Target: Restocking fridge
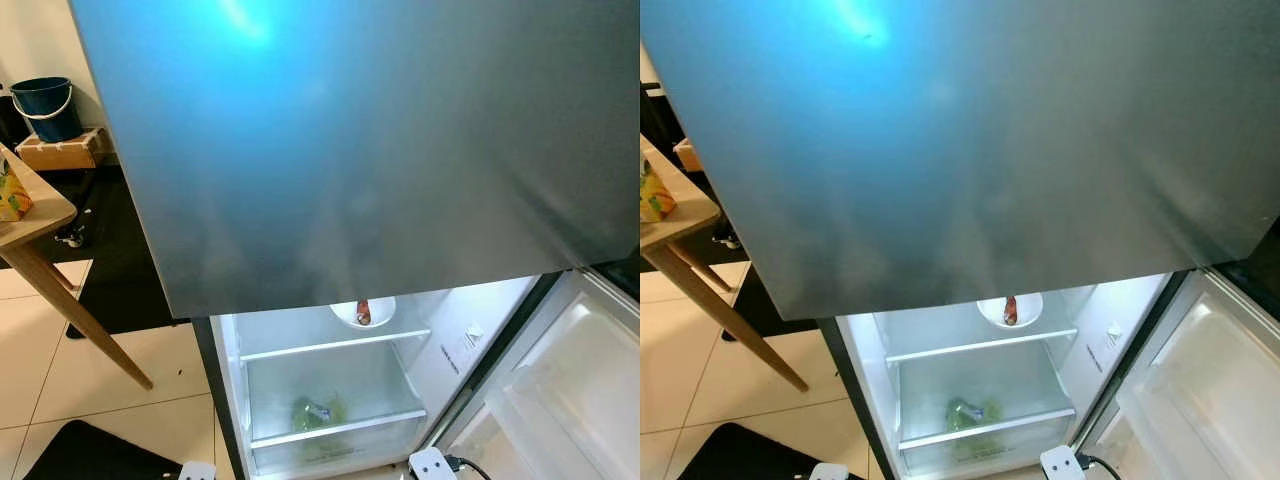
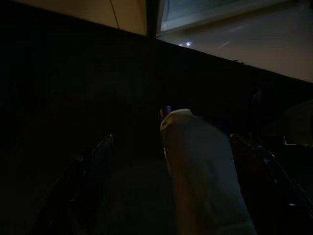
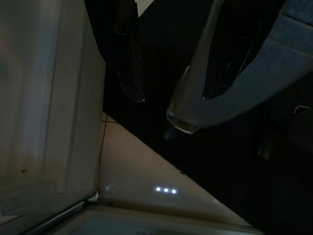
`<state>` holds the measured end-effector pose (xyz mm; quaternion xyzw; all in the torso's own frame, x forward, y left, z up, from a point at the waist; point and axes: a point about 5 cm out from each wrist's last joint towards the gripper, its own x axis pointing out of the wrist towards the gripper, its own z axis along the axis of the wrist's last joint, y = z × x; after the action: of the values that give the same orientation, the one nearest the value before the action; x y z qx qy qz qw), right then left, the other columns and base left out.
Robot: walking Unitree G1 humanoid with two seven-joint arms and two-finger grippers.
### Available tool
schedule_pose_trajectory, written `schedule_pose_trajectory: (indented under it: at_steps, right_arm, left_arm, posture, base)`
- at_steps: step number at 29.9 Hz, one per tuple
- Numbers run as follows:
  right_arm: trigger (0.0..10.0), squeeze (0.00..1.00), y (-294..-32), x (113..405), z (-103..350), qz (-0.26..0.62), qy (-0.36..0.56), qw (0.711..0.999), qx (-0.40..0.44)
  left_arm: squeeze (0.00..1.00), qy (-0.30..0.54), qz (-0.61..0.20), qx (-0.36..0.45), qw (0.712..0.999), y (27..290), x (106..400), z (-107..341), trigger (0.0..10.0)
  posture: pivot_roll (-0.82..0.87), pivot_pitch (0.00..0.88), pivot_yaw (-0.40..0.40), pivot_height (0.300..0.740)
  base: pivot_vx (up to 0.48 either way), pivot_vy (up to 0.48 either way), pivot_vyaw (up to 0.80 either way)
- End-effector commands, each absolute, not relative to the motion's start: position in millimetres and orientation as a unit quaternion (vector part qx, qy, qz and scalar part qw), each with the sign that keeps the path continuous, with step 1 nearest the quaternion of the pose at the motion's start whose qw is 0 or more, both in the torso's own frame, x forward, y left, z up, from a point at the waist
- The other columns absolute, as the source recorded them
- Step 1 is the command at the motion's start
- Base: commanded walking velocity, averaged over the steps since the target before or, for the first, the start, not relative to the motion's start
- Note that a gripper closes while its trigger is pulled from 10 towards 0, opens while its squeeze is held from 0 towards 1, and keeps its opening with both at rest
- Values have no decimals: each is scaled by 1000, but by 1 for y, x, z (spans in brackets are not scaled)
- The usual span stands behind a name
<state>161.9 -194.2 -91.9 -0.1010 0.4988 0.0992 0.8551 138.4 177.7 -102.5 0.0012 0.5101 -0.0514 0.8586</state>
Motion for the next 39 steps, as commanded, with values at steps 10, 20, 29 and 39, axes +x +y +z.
schedule_pose_trajectory:
  at_steps: [10, 20, 29, 39]
  right_arm:
    - [10000, 0, -200, 175, -86, 82, 489, 862, -102]
    - [10000, 0, -200, 159, -93, 118, 509, 843, -128]
    - [10000, 0, -212, 159, -91, 79, 513, 848, -111]
    - [10000, 0, -199, 167, -89, 92, 500, 854, -108]
  left_arm:
    - [0, 506, -53, 37, 860, 202, 148, -96, 10000]
    - [0, 497, 27, -15, 867, 219, 143, -95, 10000]
    - [0, 505, -2, -18, 863, 199, 142, -99, 10000]
    - [0, 501, -18, -15, 865, 192, 148, -98, 10000]
  posture:
    - [-1, 36, -4, 740]
    - [-18, 40, -53, 740]
    - [-8, 0, -41, 740]
    - [-24, 4, -23, 740]
  base:
    - [-285, 0, 0]
    - [-309, 0, 0]
    - [-328, 0, 0]
    - [-326, 0, 0]
